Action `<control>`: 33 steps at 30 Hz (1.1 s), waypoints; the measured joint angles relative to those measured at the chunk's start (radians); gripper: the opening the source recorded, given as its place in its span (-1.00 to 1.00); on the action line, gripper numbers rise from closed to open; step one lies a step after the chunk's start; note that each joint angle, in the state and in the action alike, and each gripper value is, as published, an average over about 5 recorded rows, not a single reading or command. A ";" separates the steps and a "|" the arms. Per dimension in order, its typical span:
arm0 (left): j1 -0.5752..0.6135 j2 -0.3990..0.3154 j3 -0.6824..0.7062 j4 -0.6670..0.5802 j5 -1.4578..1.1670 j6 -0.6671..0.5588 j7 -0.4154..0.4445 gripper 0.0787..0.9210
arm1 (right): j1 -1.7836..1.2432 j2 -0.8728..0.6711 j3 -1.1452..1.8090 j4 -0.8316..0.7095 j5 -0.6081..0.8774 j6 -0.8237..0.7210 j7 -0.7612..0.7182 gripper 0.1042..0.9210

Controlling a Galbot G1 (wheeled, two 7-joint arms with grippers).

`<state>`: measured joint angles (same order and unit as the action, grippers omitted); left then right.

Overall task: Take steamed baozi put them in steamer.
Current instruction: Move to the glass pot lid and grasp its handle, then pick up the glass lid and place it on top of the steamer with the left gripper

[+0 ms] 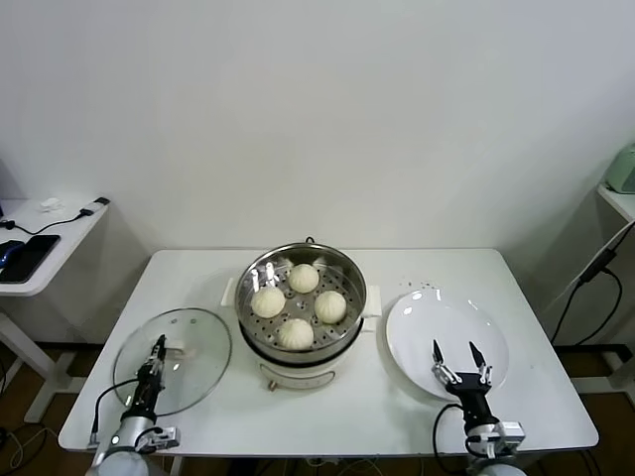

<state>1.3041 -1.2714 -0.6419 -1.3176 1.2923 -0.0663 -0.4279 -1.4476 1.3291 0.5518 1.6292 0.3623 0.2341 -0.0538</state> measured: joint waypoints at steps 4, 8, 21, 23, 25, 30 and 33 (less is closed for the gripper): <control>0.009 0.001 -0.010 -0.018 -0.008 0.007 0.007 -0.87 | -0.001 0.001 0.000 0.003 -0.003 0.000 0.002 0.76; 0.027 0.012 -0.019 -0.063 -0.029 0.019 0.024 -0.87 | -0.006 0.002 0.001 0.008 -0.007 -0.003 0.006 0.76; 0.139 0.122 -0.060 -0.363 -0.212 0.134 0.191 -0.87 | -0.020 0.004 0.007 0.031 -0.057 -0.038 0.049 0.76; 0.147 0.143 -0.061 -0.415 -0.239 0.167 0.225 -0.87 | -0.025 0.005 0.007 0.035 -0.071 -0.043 0.056 0.76; 0.151 0.158 -0.059 -0.465 -0.260 0.202 0.259 -0.87 | -0.030 0.004 0.008 0.038 -0.083 -0.047 0.063 0.76; 0.149 0.177 -0.037 -0.585 -0.282 0.290 0.339 -0.87 | -0.037 0.000 0.009 0.047 -0.104 -0.052 0.074 0.76; 0.134 0.178 -0.003 -0.646 -0.275 0.345 0.382 -0.87 | -0.040 -0.004 0.005 0.054 -0.115 -0.054 0.077 0.76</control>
<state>1.4379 -1.0933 -0.6451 -1.9636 1.0170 0.2785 -0.0459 -1.4875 1.3254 0.5571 1.6833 0.2469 0.1796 0.0233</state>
